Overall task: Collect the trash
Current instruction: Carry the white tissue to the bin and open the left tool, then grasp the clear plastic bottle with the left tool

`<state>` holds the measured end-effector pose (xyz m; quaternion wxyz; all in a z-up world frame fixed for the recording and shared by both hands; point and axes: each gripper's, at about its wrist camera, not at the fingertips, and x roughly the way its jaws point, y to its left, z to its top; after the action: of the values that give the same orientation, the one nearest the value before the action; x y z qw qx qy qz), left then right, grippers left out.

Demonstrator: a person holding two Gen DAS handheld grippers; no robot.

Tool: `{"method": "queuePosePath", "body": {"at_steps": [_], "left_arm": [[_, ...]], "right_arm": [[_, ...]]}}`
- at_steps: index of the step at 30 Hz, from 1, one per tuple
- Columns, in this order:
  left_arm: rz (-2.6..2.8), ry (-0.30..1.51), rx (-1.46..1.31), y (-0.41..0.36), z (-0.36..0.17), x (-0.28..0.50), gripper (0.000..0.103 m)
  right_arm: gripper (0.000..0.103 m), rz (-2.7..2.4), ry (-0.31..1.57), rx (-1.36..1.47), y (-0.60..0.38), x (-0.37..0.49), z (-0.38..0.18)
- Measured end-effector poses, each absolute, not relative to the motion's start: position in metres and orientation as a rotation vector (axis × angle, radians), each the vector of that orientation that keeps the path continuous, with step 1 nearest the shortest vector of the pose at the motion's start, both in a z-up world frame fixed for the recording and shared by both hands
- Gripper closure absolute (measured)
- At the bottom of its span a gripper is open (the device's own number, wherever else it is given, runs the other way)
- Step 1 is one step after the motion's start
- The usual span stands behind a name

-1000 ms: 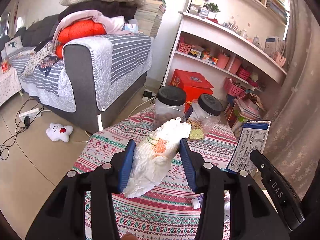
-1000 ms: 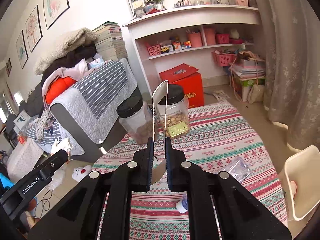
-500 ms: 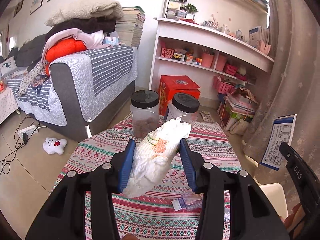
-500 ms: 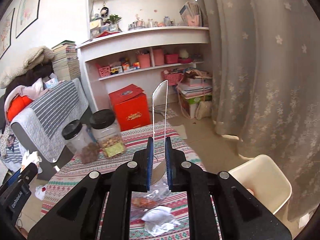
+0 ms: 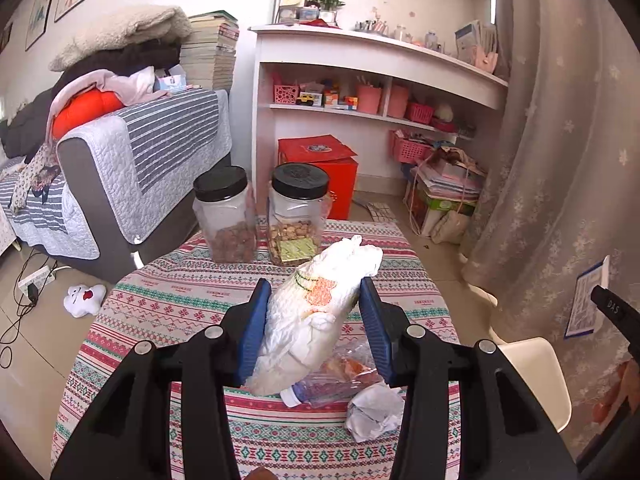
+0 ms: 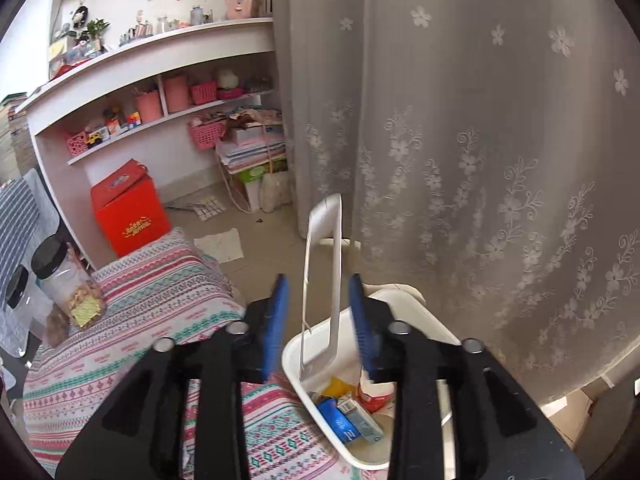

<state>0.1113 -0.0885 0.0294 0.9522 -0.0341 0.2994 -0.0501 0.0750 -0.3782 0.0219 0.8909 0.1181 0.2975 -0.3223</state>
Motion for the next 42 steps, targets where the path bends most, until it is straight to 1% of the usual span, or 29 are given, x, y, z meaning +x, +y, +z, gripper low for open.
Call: {"method": "queuePosePath", "body": {"at_steps": [1,3,4,6,13,24,26,27,28,29,30,31,35,36,38,42], "left_arm": [[-0.116,0.612,-0.066,-0.097,0.029,0.11,0.058],[-0.147,0.613,-0.056,-0.113,0.03,0.107,0.058],[-0.166,0.61,-0.048,-0.122,0.031,0.104,0.058],[-0.215,0.613,-0.032,-0.142,0.033,0.101,0.058],[-0.365,0.685,-0.009,-0.227,0.025,0.097,0.058],[-0.555,0.705,0.086,-0.353,0.021,0.081,0.057],[-0.589,0.729,0.103,-0.372,0.016,0.082,0.055],[-0.607,0.742,0.107,-0.38,0.013,0.082,0.054],[-0.625,0.756,0.113,-0.388,0.009,0.083,0.043],[-0.642,0.767,0.121,-0.395,0.006,0.084,0.036],[-0.646,0.773,0.131,-0.4,0.003,0.085,0.025],[-0.647,0.776,0.141,-0.403,0.0,0.084,0.024],[-0.637,0.818,0.169,-0.4,-0.01,0.089,0.024],[-0.628,0.83,0.173,-0.396,-0.013,0.092,0.022],[-0.596,0.852,0.186,-0.385,-0.018,0.098,0.018],[-0.505,0.907,0.292,-0.363,-0.03,0.119,0.018]], "right_arm": [[0.037,-0.691,0.605,0.246,-0.383,0.07,0.024],[0.026,-0.724,0.576,0.242,-0.396,0.058,0.029],[0.017,-0.739,0.558,0.242,-0.402,0.052,0.032],[0.007,-0.799,0.503,0.246,-0.417,0.036,0.04],[0.007,-0.91,0.425,0.334,-0.476,-0.008,0.06],[0.007,-1.005,0.411,0.461,-0.539,-0.049,0.058],[0.007,-1.016,0.407,0.489,-0.546,-0.054,0.057],[0.007,-1.023,0.405,0.503,-0.549,-0.056,0.056],[0.007,-1.027,0.404,0.519,-0.552,-0.059,0.055],[0.007,-1.03,0.404,0.534,-0.555,-0.06,0.055],[0.007,-1.034,0.403,0.549,-0.557,-0.061,0.054],[0.007,-1.035,0.404,0.559,-0.559,-0.063,0.053],[0.007,-1.021,0.421,0.558,-0.558,-0.059,0.05],[0.007,-1.009,0.432,0.558,-0.556,-0.056,0.049],[0.007,-0.98,0.46,0.557,-0.552,-0.049,0.046],[0.007,-0.889,0.542,0.531,-0.538,-0.027,0.039]]}}
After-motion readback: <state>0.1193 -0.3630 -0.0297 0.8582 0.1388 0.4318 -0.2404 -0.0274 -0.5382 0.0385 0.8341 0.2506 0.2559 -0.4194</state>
